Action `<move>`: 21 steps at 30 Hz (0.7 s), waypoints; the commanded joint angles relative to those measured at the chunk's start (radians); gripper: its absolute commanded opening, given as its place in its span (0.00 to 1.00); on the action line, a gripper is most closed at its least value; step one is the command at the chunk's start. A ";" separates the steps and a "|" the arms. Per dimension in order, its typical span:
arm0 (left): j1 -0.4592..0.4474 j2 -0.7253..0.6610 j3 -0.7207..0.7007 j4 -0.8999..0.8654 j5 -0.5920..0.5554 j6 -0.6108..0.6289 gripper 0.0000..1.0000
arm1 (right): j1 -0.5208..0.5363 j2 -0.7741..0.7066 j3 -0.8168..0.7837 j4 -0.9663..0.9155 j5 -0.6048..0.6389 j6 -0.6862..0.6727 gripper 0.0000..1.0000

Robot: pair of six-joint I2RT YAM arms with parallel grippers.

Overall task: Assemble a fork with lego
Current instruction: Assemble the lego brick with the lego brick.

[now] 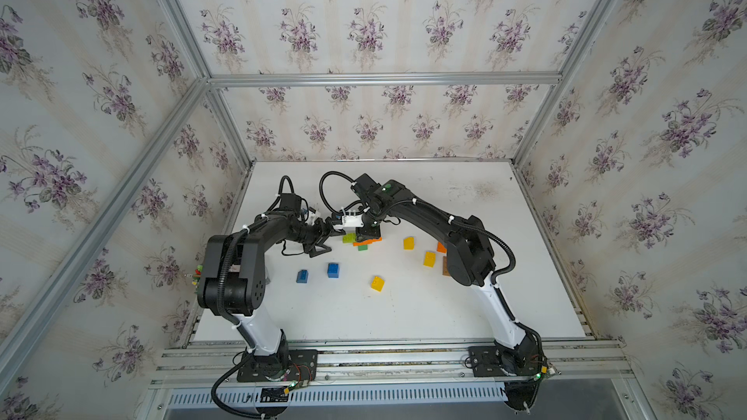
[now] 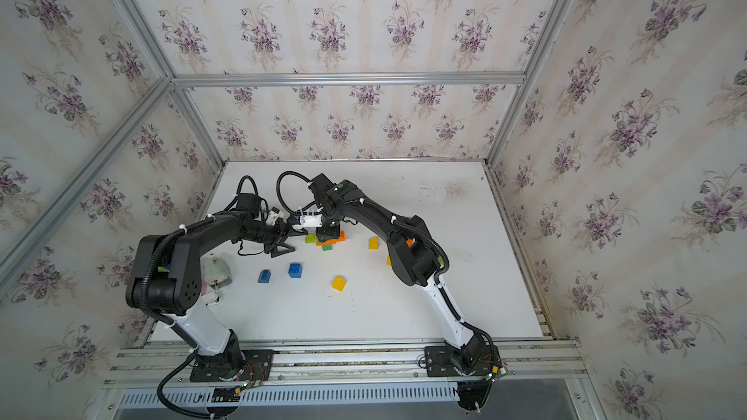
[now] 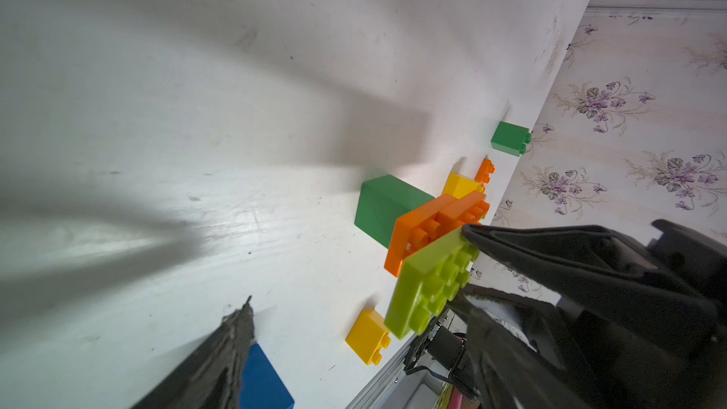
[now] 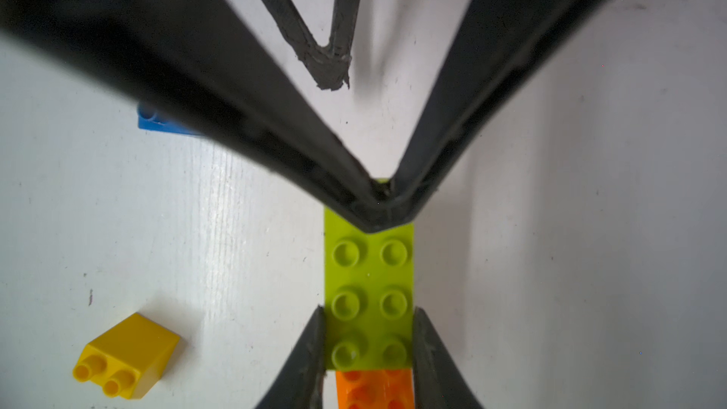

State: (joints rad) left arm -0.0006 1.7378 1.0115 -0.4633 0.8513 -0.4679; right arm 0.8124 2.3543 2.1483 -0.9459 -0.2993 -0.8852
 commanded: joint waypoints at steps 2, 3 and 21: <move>-0.010 -0.004 0.001 0.057 0.058 0.003 0.86 | 0.026 0.019 0.010 0.112 -0.122 -0.034 0.33; -0.009 -0.006 -0.001 0.057 0.060 0.003 0.86 | 0.027 0.022 0.010 0.110 -0.121 -0.036 0.33; -0.007 0.003 -0.018 0.075 0.060 -0.005 0.87 | 0.010 0.050 0.019 0.040 -0.112 -0.041 0.32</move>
State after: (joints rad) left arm 0.0032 1.7390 0.9863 -0.4515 0.8310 -0.4721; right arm 0.8101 2.3943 2.1757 -0.9672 -0.3244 -0.9199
